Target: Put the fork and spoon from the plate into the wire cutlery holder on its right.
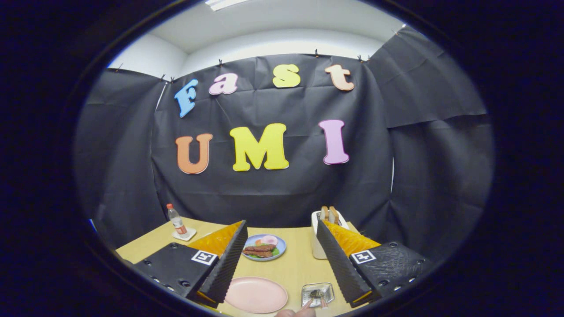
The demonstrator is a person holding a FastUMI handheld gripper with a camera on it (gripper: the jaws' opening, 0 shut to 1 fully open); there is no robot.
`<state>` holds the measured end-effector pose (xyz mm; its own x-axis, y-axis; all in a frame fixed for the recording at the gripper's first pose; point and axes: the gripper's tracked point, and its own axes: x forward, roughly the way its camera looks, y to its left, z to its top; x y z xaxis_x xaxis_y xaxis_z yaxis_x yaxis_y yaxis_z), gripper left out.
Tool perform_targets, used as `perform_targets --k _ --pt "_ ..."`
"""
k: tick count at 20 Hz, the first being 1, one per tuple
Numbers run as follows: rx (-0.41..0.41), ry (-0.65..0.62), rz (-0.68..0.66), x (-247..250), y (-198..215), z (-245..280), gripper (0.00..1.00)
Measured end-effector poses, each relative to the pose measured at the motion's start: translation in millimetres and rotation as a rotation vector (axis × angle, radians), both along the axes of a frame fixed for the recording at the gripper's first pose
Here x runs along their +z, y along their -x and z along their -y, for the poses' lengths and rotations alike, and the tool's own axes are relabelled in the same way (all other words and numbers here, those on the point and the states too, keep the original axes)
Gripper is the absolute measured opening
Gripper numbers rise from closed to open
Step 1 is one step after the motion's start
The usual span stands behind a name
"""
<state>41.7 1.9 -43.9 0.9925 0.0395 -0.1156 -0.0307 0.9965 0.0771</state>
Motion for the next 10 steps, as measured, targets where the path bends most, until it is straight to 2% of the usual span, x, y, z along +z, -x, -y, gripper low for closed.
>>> perform_targets --k 10 --pt "-0.040 0.002 0.021 3.9 5.8 4.8 0.95"
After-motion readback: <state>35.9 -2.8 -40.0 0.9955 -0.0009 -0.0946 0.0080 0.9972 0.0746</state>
